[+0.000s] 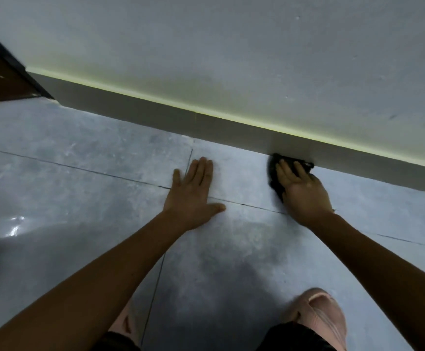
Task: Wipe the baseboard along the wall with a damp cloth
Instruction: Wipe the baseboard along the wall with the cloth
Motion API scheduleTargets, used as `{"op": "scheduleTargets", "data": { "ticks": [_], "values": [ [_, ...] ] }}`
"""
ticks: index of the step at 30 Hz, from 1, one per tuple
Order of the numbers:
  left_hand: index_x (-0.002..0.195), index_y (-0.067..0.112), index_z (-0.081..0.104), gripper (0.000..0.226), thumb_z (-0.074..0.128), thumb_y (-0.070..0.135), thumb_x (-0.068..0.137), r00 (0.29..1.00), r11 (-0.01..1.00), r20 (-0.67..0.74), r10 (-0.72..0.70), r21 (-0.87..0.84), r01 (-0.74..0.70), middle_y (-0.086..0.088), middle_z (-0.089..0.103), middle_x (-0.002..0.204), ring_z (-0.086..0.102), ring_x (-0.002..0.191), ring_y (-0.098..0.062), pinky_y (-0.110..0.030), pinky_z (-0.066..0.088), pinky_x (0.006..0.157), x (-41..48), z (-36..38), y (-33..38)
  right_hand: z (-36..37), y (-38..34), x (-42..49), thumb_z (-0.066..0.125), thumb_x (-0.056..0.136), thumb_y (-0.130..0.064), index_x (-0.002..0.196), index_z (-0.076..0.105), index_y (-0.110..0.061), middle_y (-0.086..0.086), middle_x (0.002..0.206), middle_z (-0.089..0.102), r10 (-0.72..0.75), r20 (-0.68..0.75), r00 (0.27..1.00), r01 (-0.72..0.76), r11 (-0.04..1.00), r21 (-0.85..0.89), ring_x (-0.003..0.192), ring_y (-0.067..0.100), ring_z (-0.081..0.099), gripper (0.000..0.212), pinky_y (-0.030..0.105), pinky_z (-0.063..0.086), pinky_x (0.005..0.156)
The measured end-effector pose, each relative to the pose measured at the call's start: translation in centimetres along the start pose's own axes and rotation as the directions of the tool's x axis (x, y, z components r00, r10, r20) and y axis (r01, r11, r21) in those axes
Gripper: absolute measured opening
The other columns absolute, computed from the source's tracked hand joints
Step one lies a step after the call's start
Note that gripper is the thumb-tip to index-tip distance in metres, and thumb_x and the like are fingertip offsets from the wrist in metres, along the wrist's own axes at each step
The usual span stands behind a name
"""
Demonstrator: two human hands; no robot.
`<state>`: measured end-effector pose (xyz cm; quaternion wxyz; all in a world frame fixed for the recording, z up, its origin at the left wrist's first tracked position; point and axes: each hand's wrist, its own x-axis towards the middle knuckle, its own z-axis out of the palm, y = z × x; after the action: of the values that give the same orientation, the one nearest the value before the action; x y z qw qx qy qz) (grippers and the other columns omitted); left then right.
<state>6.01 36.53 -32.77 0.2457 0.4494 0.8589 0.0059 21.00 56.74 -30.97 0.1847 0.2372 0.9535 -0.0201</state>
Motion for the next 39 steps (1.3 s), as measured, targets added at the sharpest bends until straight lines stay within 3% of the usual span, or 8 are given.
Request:
{"op": "scheduleTargets", "data": {
  "ticks": [6, 11, 19, 23, 28, 34, 37, 39],
  "values": [
    [0.148, 0.008, -0.017, 0.105, 0.006, 0.079, 0.074, 0.970, 0.984, -0.166, -0.179, -0.026, 0.177, -0.011, -0.017, 0.159, -0.014, 0.147, -0.025, -0.049, -0.007, 0.116, -2.5, 1.3, -5.7, -2.1, -8.6, 5.4, 0.039, 0.097, -0.019, 0.153, 0.009, -0.014, 0.002, 0.162, 0.006, -0.311, 0.034, 0.950, 0.312, 0.950, -0.014, 0.149, 0.027, 0.007, 0.064, 0.036, 0.011, 0.119],
    [0.148, 0.005, -0.012, 0.104, 0.029, 0.074, 0.082, 0.920, 0.948, -0.232, -0.317, -0.092, 0.304, -0.015, -0.013, 0.159, -0.012, 0.147, -0.027, -0.049, -0.005, 0.117, -3.8, 0.2, -11.1, -1.2, -2.8, 3.6, 0.056, 0.082, -0.013, 0.138, 0.048, -0.006, 0.012, 0.143, 0.051, -0.432, -0.097, 0.897, 0.415, 0.897, -0.155, 0.129, 0.033, 0.051, 0.058, 0.042, 0.044, 0.101],
    [0.150, 0.005, -0.007, 0.102, 0.024, 0.075, 0.081, 0.875, 0.915, -0.270, -0.402, -0.144, 0.376, -0.013, -0.010, 0.160, -0.009, 0.147, -0.028, -0.052, -0.002, 0.117, -4.9, 0.8, -14.7, -3.5, -5.5, 5.7, 0.076, 0.057, 0.006, 0.135, 0.050, 0.000, 0.016, 0.139, 0.053, -0.496, 0.123, 0.859, 0.510, 0.813, -0.280, 0.122, 0.036, 0.057, 0.083, 0.036, 0.060, 0.065],
    [0.150, 0.004, -0.003, 0.104, 0.013, 0.078, 0.078, 0.868, 0.916, -0.291, -0.402, -0.133, 0.379, -0.014, -0.006, 0.160, -0.004, 0.148, -0.029, -0.054, 0.001, 0.116, -4.8, 1.1, -14.8, -4.8, -12.6, 9.5, 0.041, 0.091, -0.004, 0.151, 0.008, -0.004, 0.015, 0.160, 0.009, -0.623, 0.192, 0.758, 0.650, 0.701, -0.292, 0.147, 0.034, 0.012, 0.068, 0.045, 0.037, 0.110],
    [0.150, 0.006, -0.005, 0.105, 0.009, 0.080, 0.077, 0.875, 0.917, -0.277, -0.398, -0.125, 0.378, -0.012, -0.007, 0.161, -0.005, 0.148, -0.027, -0.055, 0.002, 0.116, -4.8, 1.2, -14.9, -7.0, -17.9, 12.3, 0.028, 0.101, -0.019, 0.152, -0.006, -0.006, 0.013, 0.161, -0.010, -0.646, 0.248, 0.722, 0.688, 0.634, -0.353, 0.149, 0.029, -0.004, 0.062, 0.036, 0.015, 0.119],
    [0.149, 0.008, -0.011, 0.103, 0.021, 0.077, 0.080, 0.826, 0.869, -0.274, -0.493, -0.214, 0.447, -0.010, -0.013, 0.160, -0.009, 0.147, -0.025, -0.054, 0.000, 0.116, -5.1, 0.6, -16.8, -6.9, -9.3, 7.3, 0.068, 0.069, -0.012, 0.141, 0.037, 0.005, 0.022, 0.146, 0.038, -0.552, 0.312, 0.773, 0.633, 0.702, -0.327, 0.127, 0.032, 0.051, 0.081, 0.028, 0.059, 0.075],
    [0.150, 0.007, -0.007, 0.100, 0.025, 0.074, 0.083, 0.840, 0.886, -0.286, -0.462, -0.195, 0.421, -0.012, -0.008, 0.161, -0.006, 0.148, -0.028, -0.053, 0.002, 0.117, -5.2, 0.5, -17.6, -7.7, -9.2, 7.2, 0.043, 0.095, -0.020, 0.151, -0.004, -0.001, 0.015, 0.157, -0.013, -0.471, 0.440, 0.765, 0.633, 0.677, -0.375, 0.147, 0.025, 0.004, 0.075, 0.029, 0.032, 0.111],
    [0.150, 0.008, -0.006, 0.097, 0.026, 0.071, 0.084, 0.847, 0.891, -0.281, -0.451, -0.190, 0.411, -0.011, -0.008, 0.161, -0.006, 0.148, -0.028, -0.051, 0.002, 0.117, -5.4, 0.3, -17.7, -8.0, -11.0, 7.8, 0.012, 0.098, -0.037, 0.150, -0.010, -0.003, 0.017, 0.159, -0.012, -0.496, 0.410, 0.765, 0.633, 0.697, -0.337, 0.149, 0.030, -0.003, 0.066, 0.034, 0.013, 0.119]
  ]
}}
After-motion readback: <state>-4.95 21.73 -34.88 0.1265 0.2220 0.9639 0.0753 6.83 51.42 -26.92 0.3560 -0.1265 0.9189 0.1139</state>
